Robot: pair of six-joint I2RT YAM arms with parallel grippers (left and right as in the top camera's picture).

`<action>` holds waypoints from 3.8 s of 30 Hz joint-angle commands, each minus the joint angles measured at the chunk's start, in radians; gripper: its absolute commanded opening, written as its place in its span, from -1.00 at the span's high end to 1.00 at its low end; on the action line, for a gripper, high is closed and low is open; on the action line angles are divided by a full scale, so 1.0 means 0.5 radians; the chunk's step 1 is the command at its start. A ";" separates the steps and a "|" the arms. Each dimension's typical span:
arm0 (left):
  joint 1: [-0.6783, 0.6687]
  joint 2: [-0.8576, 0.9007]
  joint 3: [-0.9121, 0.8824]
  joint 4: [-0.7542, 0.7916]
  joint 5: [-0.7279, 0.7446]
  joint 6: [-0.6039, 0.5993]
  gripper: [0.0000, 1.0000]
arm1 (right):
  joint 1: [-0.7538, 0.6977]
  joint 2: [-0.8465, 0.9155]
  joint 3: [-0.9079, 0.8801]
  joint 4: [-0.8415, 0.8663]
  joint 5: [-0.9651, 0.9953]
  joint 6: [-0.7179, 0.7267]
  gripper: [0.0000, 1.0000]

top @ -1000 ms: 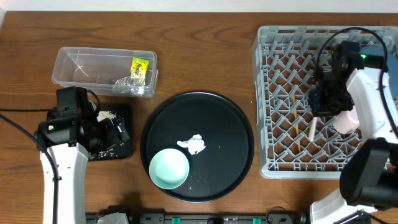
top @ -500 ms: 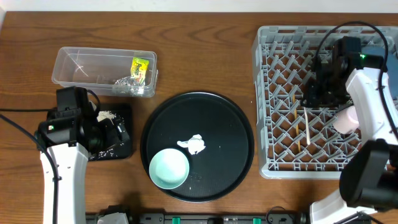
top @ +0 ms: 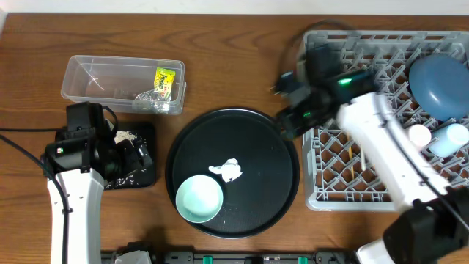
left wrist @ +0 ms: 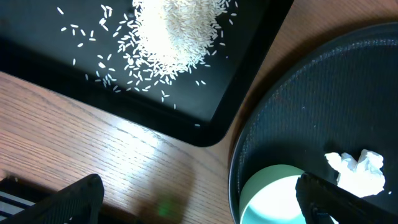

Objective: Sort waste into correct bins and load items into the dishwasher rack
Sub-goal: 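Reach right gripper to tray and grasp mint-green bowl, then carry green bowl with right gripper to back of rack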

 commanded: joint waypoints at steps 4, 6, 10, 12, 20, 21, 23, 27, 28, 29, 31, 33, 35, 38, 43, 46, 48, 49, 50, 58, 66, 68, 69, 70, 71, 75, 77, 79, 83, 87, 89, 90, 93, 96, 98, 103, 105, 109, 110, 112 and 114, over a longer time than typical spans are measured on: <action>0.010 -0.004 0.021 -0.007 -0.038 -0.024 -0.99 | 0.408 0.240 0.019 0.001 -0.047 0.263 0.02; 0.010 -0.004 0.021 -0.009 -0.038 -0.024 -0.99 | 0.513 0.311 0.019 0.002 -0.090 0.306 0.02; 0.010 -0.004 0.021 -0.021 -0.039 -0.024 -0.99 | 0.669 0.410 0.019 0.005 -0.140 0.369 0.03; 0.010 -0.004 0.021 -0.028 -0.039 -0.024 -1.00 | 0.726 0.452 0.019 0.018 -0.140 0.406 0.03; 0.010 -0.004 0.021 -0.061 -0.038 -0.024 -0.99 | 0.853 0.623 0.019 0.092 -0.141 0.524 0.05; 0.010 -0.004 0.021 -0.066 -0.038 -0.024 -0.99 | 0.865 0.652 0.019 0.103 -0.141 0.530 0.05; 0.010 -0.004 0.021 -0.066 -0.039 -0.024 -0.99 | 0.883 0.695 0.019 0.123 -0.142 0.542 0.09; 0.010 -0.004 0.021 -0.066 -0.039 -0.024 -0.99 | 0.919 0.758 0.019 0.185 -0.142 0.553 0.30; 0.010 -0.004 0.021 -0.066 -0.038 -0.024 -0.99 | 0.928 0.759 0.019 0.200 -0.142 0.555 0.42; 0.010 -0.004 0.021 -0.066 -0.038 -0.024 -1.00 | 0.932 0.760 0.019 0.220 -0.136 0.568 0.56; 0.010 -0.004 0.021 -0.065 -0.039 -0.024 -1.00 | 0.932 0.760 0.019 0.255 -0.134 0.594 0.84; 0.010 -0.004 0.021 -0.065 -0.039 -0.024 -0.99 | 0.932 0.760 0.019 0.275 -0.134 0.627 0.94; 0.010 -0.004 0.021 -0.065 -0.038 -0.024 -0.99 | 0.929 0.760 0.019 0.282 -0.134 0.635 0.97; 0.010 -0.004 0.021 -0.065 -0.038 -0.024 -0.99 | 0.912 0.747 0.024 0.277 -0.134 0.642 0.98; 0.010 -0.004 0.021 -0.065 -0.039 -0.024 -0.99 | 0.806 0.642 0.145 0.184 -0.072 0.632 0.98; 0.010 -0.004 0.021 -0.065 -0.038 -0.024 -0.99 | 0.694 0.526 0.280 0.111 -0.027 0.563 0.98; 0.010 -0.004 0.021 -0.065 -0.039 -0.024 -0.99 | 0.604 0.443 0.364 0.076 0.034 0.539 0.98; 0.010 -0.004 0.021 -0.065 -0.039 -0.024 -0.99 | 0.552 0.398 0.405 0.063 0.067 0.511 0.98; 0.010 -0.004 0.021 -0.065 -0.039 -0.024 -1.00 | 0.496 0.352 0.440 0.053 0.113 0.488 0.98; 0.010 -0.004 0.021 -0.065 -0.038 -0.024 -1.00 | 0.041 0.140 0.517 0.064 1.189 0.414 0.98; 0.010 -0.004 0.021 -0.065 -0.038 -0.025 -0.99 | -0.439 0.144 0.516 0.322 2.088 0.335 0.98; 0.010 -0.004 0.021 -0.065 -0.038 -0.025 -1.00 | -0.539 0.144 0.516 0.456 2.303 0.320 0.98; 0.010 -0.004 0.021 -0.065 -0.038 -0.025 -1.00 | -0.577 0.145 0.516 0.513 2.367 0.301 0.98; 0.010 -0.004 0.021 -0.065 -0.038 -0.025 -0.99 | -0.616 0.145 0.516 0.571 2.422 0.277 0.98; 0.010 -0.004 0.021 -0.065 -0.038 -0.026 -0.99 | -0.649 0.145 0.516 0.615 2.460 0.256 0.98; 0.010 -0.004 0.021 -0.064 -0.038 -0.026 -0.99 | -0.783 0.175 0.515 0.792 2.605 0.156 0.97; 0.010 -0.004 0.021 -0.063 -0.038 -0.026 -0.99 | -0.836 0.211 0.515 0.865 2.654 0.070 0.98; 0.010 -0.004 0.021 -0.062 -0.038 -0.025 -0.99 | -0.875 0.262 0.515 0.919 2.689 0.003 0.98; 0.010 -0.004 0.021 -0.057 -0.038 -0.027 -0.99 | -0.896 0.320 0.514 0.909 2.695 -0.004 0.98; 0.010 -0.004 0.021 -0.057 -0.038 -0.049 -0.99 | -0.902 0.333 0.514 0.900 2.485 -0.004 0.98; 0.010 -0.004 0.021 -0.057 -0.038 -0.048 -0.99 | -0.909 0.333 0.514 0.848 2.193 -0.034 0.98; 0.010 -0.004 0.021 -0.057 -0.038 -0.048 -0.99 | -0.921 0.334 0.513 0.808 2.083 -0.016 0.98; 0.010 -0.004 0.021 -0.057 -0.038 -0.048 -0.99 | -0.974 0.340 0.508 0.721 1.931 0.285 0.88; 0.010 -0.004 0.021 -0.057 -0.038 -0.048 -0.99 | -1.050 0.340 0.508 0.748 1.609 0.394 0.69; 0.010 -0.004 0.021 -0.057 -0.038 -0.048 -0.99 | -1.118 0.340 0.508 0.817 1.418 0.394 0.54; 0.010 -0.004 0.021 -0.057 -0.038 -0.048 -1.00 | -1.302 0.342 0.518 0.865 1.109 0.394 0.60; 0.010 -0.004 0.021 -0.057 -0.038 -0.048 -0.99 | -1.381 0.355 0.518 0.864 1.020 0.394 0.88; 0.010 -0.004 0.021 -0.057 -0.038 -0.048 -0.99 | -1.522 0.387 0.518 0.929 0.791 0.394 0.98; 0.010 -0.004 0.021 -0.057 -0.038 -0.048 -1.00 | -1.540 0.393 0.518 0.951 0.784 0.394 0.98; 0.010 -0.004 0.021 -0.057 -0.038 -0.048 -0.99 | -1.572 0.404 0.518 0.994 0.785 0.393 0.98; 0.010 -0.004 0.021 -0.057 -0.038 -0.048 -0.99 | -1.593 0.420 0.518 1.033 0.785 0.381 0.98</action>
